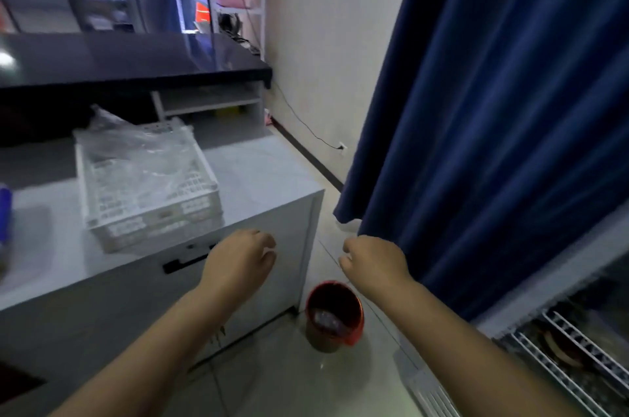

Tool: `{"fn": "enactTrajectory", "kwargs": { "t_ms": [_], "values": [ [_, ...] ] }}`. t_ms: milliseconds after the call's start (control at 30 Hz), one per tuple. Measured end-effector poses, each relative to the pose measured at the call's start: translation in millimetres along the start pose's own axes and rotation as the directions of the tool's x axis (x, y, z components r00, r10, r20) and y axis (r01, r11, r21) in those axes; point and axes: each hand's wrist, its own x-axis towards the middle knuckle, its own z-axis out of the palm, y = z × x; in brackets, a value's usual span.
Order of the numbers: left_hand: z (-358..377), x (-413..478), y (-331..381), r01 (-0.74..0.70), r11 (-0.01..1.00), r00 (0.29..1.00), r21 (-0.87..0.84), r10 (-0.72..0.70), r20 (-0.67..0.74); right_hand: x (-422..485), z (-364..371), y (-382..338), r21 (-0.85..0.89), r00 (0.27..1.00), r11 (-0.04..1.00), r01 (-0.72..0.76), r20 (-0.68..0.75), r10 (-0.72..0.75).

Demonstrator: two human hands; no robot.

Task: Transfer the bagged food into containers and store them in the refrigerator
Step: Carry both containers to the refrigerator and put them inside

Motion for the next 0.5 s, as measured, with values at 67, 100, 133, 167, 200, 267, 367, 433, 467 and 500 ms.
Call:
{"fn": "enactTrajectory", "kwargs": {
  "t_ms": [67,100,133,167,200,267,367,433,467,500],
  "values": [
    [-18,-5,-32,0.048,0.999,0.998,-0.023,-0.049,-0.039,17,-1,-33,-0.003,0.999,0.999,0.044,-0.007,-0.044],
    [-27,-8,-48,0.069,0.997,0.996,-0.030,-0.070,-0.055,26,-1,-51,-0.008,0.998,0.998,0.065,-0.011,-0.065],
    [-36,-10,-65,0.088,0.996,0.993,-0.033,-0.090,-0.072,37,-1,-70,-0.009,0.996,0.996,0.085,-0.012,-0.085],
    [-45,-12,-82,0.105,0.994,0.990,-0.037,-0.108,-0.090,47,0,-88,-0.007,0.995,0.995,0.101,-0.011,-0.101],
    [-54,-14,-100,0.123,0.991,0.986,-0.047,-0.128,-0.106,58,1,-108,-0.002,0.993,0.993,0.117,-0.014,-0.117],
    [-73,-17,-139,0.163,0.985,0.977,-0.062,-0.170,-0.129,79,3,-150,0.010,0.988,0.988,0.154,-0.026,-0.154],
    [-101,-22,-202,0.219,0.974,0.961,-0.050,-0.225,-0.162,106,11,-218,0.027,0.975,0.975,0.218,-0.037,-0.217],
    [-117,-24,-242,0.274,0.960,0.943,-0.064,-0.281,-0.179,121,19,-262,0.041,0.966,0.966,0.257,-0.045,-0.255],
    [-124,-26,-259,0.300,0.951,0.933,-0.073,-0.308,-0.184,128,22,-283,0.047,0.960,0.960,0.277,-0.042,-0.275],
    [-130,-29,-276,0.322,0.943,0.925,-0.078,-0.331,-0.188,134,26,-303,0.055,0.955,0.953,0.297,-0.034,-0.295]
  ]
}}
